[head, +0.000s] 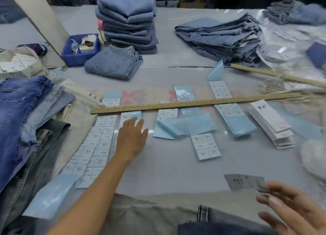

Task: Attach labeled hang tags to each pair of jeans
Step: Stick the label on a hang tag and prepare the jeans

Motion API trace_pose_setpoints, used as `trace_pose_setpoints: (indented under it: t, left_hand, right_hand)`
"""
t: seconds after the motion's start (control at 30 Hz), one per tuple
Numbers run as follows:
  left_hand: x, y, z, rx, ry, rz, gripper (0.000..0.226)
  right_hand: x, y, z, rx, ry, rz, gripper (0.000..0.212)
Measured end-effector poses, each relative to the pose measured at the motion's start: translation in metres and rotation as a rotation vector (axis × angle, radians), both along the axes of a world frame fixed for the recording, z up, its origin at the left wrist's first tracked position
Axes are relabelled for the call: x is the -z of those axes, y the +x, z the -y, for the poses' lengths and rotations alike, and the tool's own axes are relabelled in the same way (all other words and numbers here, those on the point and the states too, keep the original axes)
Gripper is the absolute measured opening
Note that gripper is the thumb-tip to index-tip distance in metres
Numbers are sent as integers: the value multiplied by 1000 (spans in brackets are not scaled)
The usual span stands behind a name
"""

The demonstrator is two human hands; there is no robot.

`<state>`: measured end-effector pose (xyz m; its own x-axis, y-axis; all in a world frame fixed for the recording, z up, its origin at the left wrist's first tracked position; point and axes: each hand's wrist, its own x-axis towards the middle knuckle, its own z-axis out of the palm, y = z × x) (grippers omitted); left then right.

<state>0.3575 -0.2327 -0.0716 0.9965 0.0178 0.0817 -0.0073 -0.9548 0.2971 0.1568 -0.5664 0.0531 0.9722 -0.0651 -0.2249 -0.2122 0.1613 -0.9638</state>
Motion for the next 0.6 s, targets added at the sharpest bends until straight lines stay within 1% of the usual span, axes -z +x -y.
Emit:
trace_pose_setpoints:
  t: [0.03, 0.07, 0.1, 0.13, 0.17, 0.2, 0.27, 0.33, 0.43, 0.5, 0.53, 0.57, 0.6]
  left_hand:
    - [-20, -13, 18, 3, -221, 35, 40]
    - [-44, -31, 38, 39, -486, 55, 32]
    - [-68, -54, 57, 114, -700, 54, 24]
    - [-91, -79, 75, 216, -814, 49, 20]
    - [-112, -104, 92, 319, -854, 44, 23]
    - [-128, -127, 108, 405, -873, 41, 28]
    - [-152, -160, 133, 482, -893, 52, 29]
    - [-168, -179, 152, 483, -887, 93, 21]
    - [-184, -193, 174, 520, -820, 162, 9]
    - [-190, -198, 182, 540, -796, 180, 9]
    - [-192, -200, 185, 540, -788, 181, 8]
    - [-193, -203, 187, 523, -802, 163, 7]
    - [-194, -206, 189, 485, -849, 124, 8]
  right_hand:
    - [-6, -3, 0, 9, -110, -101, 49]
    - [-16, -3, -2, 99, -250, -120, 38]
    - [-25, -1, -3, 125, -286, -85, 28]
    - [-33, -1, -2, 75, -263, -73, 26]
    - [-40, -2, 1, 38, -245, -78, 25]
    - [-49, -3, 4, 0, -273, -90, 24]
    - [-62, -12, 11, -35, -340, -97, 24]
    - [-73, -21, 15, -45, -350, -68, 23]
    - [-82, -38, 29, -8, -333, -53, 22]
    - [-85, -51, 38, -21, -315, -39, 23]
    - [-88, -56, 42, -27, -298, -27, 26]
    - [-90, -60, 47, 5, -271, -11, 33]
    - [-90, -62, 52, 87, -241, 9, 44]
